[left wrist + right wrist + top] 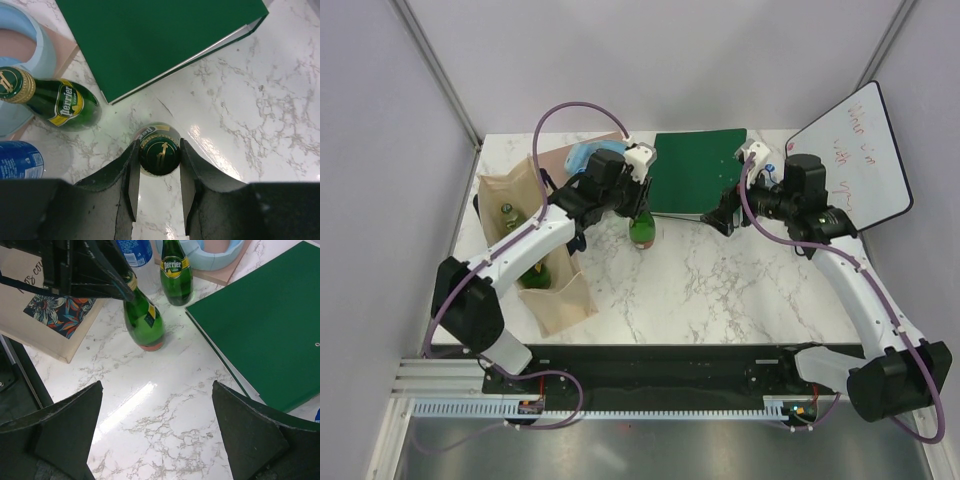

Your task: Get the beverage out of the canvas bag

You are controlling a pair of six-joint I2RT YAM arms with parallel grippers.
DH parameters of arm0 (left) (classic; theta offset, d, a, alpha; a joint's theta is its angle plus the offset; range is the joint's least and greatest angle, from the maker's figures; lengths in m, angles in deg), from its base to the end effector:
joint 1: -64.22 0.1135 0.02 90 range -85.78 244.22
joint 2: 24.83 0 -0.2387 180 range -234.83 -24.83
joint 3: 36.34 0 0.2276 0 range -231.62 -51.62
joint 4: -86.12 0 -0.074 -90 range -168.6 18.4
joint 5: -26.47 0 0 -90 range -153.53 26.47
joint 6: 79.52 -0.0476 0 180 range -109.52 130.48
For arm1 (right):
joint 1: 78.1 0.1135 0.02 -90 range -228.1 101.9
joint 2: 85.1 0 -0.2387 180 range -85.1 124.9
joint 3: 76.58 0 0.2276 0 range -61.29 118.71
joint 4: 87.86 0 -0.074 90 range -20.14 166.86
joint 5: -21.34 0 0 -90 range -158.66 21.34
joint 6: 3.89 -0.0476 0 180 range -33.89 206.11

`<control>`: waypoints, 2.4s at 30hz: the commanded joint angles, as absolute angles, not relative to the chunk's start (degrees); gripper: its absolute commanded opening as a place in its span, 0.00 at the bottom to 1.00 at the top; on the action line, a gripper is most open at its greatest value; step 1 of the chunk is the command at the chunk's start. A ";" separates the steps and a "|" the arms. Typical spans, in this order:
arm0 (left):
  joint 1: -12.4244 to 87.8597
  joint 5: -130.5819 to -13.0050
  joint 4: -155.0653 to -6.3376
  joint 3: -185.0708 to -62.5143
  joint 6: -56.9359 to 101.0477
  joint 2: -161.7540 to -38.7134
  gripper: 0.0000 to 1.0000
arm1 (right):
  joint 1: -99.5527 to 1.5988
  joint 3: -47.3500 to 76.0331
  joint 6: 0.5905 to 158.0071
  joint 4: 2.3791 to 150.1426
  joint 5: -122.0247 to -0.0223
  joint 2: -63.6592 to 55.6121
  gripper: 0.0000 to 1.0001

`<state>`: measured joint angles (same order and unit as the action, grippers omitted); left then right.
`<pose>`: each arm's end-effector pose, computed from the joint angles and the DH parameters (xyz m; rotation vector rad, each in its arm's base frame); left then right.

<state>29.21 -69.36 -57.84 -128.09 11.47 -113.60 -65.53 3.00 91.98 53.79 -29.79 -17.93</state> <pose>0.2789 -0.2012 0.2978 0.6958 2.0685 -0.4712 0.2371 0.0835 0.3338 -0.7366 1.8540 0.7574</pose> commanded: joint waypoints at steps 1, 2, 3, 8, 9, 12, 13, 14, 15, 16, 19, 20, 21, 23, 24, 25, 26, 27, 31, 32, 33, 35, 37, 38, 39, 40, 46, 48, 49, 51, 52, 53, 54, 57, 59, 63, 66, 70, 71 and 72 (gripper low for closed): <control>29.15 -66.09 -72.70 -129.76 7.32 -114.47 0.02 | -65.89 1.82 90.86 56.64 -29.82 -19.19 0.98; 29.15 -65.82 -73.06 -129.85 7.05 -115.26 0.02 | -65.97 1.64 90.77 56.90 -29.82 -19.19 0.98; 29.15 -65.30 -73.41 -129.85 6.79 -115.70 0.02 | -65.97 1.46 90.68 56.99 -29.73 -19.27 0.98; 29.15 -63.80 -74.38 -130.90 6.08 -118.08 0.02 | -66.24 0.67 90.42 57.26 -29.64 -19.27 0.98; 29.15 -63.71 -74.47 -131.07 6.08 -118.60 0.02 | -66.24 0.58 90.42 57.26 -29.64 -19.27 0.98; 29.15 -63.80 -74.29 -131.34 5.82 -119.22 0.03 | -66.33 0.32 90.42 57.26 -29.64 -19.36 0.98; 29.15 -63.62 -74.20 -131.25 5.82 -119.40 0.04 | -66.41 0.32 90.42 57.26 -29.55 -19.28 0.98; 29.15 -63.71 -74.12 -131.25 5.82 -119.40 0.07 | -66.41 0.32 90.42 57.26 -29.55 -19.36 0.98; 29.15 -63.71 -73.68 -131.25 5.82 -119.40 0.11 | -66.50 0.23 90.51 57.26 -29.47 -19.36 0.98; 29.15 -63.71 -73.41 -131.17 5.99 -119.31 0.17 | -66.42 0.23 90.51 57.26 -29.38 -19.28 0.98; 29.15 -62.14 -72.27 -131.16 7.31 -118.61 0.42 | -66.42 0.23 90.51 57.26 -29.03 -19.19 0.98; 29.15 -62.13 -72.10 -131.16 7.49 -118.26 0.51 | -66.50 0.23 90.51 57.34 -28.85 -19.01 0.98; 29.15 -62.21 -71.75 -131.25 7.57 -118.08 0.54 | -66.50 0.32 90.51 57.34 -28.68 -18.92 0.98; 29.15 -62.21 -71.13 -131.51 8.19 -116.86 0.61 | -66.41 0.49 90.33 57.34 -28.32 -18.84 0.98; 29.15 -62.21 -70.78 -131.69 8.28 -116.33 0.63 | -66.41 0.58 90.33 57.34 -28.24 -18.83 0.98; 29.15 -62.56 -70.25 -132.04 8.45 -115.89 0.64 | -66.41 0.67 90.25 57.34 -28.06 -18.83 0.98; 29.15 -62.74 -69.81 -132.30 8.63 -114.84 0.67 | -66.50 0.76 90.24 57.34 -27.97 -18.66 0.98; 29.15 -62.83 -69.46 -132.57 8.72 -114.31 0.67 | -66.42 0.76 90.24 57.34 -27.71 -18.57 0.98; 29.15 -62.92 -66.48 -134.76 9.51 -110.27 0.74 | -66.41 1.37 90.77 57.17 -25.69 -18.05 0.98; 29.15 -62.57 -65.95 -134.94 9.51 -108.34 0.76 | -66.41 1.55 90.86 57.08 -24.82 -17.78 0.98; 29.15 -61.26 -65.33 -134.77 9.51 -106.93 0.78 | -66.33 2.25 90.95 56.99 -23.24 -17.52 0.98; 29.15 -59.24 -63.93 -133.98 9.51 -104.38 0.86 | -66.24 3.04 90.95 56.73 -21.56 -16.47 0.98; 29.24 -55.90 -63.13 -131.79 9.77 -99.81 0.91 | -65.37 4.36 90.95 56.73 -19.98 -15.33 0.98; 29.24 -54.93 -62.08 -130.91 9.86 -97.80 0.93 | -64.75 4.88 91.38 56.64 -19.71 -14.97 0.98; 29.24 -53.00 -61.47 -129.16 9.95 -94.38 0.95 | -63.35 6.11 91.73 56.29 -19.62 -14.53 0.98; 29.24 -52.20 -60.68 -128.27 11.43 -92.44 0.97 | -62.29 6.73 92.43 56.03 -19.45 -13.75 0.98; 29.24 -47.98 -50.57 -125.63 18.37 -79.35 1.00 | -52.19 14.19 94.99 54.09 -19.45 -8.65 0.96; 29.32 -45.62 -45.76 -125.71 22.23 -76.61 1.00 | -48.42 18.66 93.94 54.18 -18.39 -6.89 0.94; 29.24 -44.91 -43.99 -125.80 23.65 -74.16 1.00 | -46.92 20.43 93.50 54.09 -18.39 -4.97 0.91; 29.24 -42.45 -41.34 -125.54 27.76 -72.03 1.00 | -42.80 25.68 92.88 54.09 -19.62 -2.76 0.88; 29.24 -41.66 -38.63 -125.28 29.01 -70.89 1.00 | -41.47 27.37 92.18 54.18 -20.14 -0.31 0.87; 29.24 -40.69 -37.48 -125.10 30.41 -69.14 1.00 | -40.15 28.96 91.92 54.09 -20.84 1.02 0.86; 29.24 -38.77 -35.90 -124.66 32.86 -68.25 1.00 | -37.61 31.93 91.65 54.09 -21.98 2.25 0.85; 29.24 -34.02 -30.27 -124.57 38.40 -66.58 1.00 | -32.34 37.47 90.69 54.00 -26.10 7.26 0.79; 29.24 -31.99 -26.40 -124.75 41.40 -66.05 1.00 | -29.78 41.42 89.28 54.00 -28.75 10.86 0.76; 29.24 -30.40 -23.23 -124.92 47.91 -64.73 1.00 | -24.42 47.59 86.56 54.00 -34.55 18.41 0.71; 29.24 -30.05 -21.82 -125.45 50.29 -64.03 1.00 | -22.04 51.64 86.11 54.09 -36.58 22.72 0.70; 29.24 -28.38 -20.16 -126.42 51.25 -62.98 1.00 | -20.36 55.86 84.46 54.27 -38.96 28.00 0.69; 29.24 -26.64 -19.37 -127.11 52.04 -62.71 1.00 | -20.19 57.34 84.10 54.44 -39.04 28.97 0.68; 29.24 -25.84 -17.71 -127.38 52.31 -62.53 1.00 | -20.01 57.97 83.83 54.79 -39.05 30.80 0.68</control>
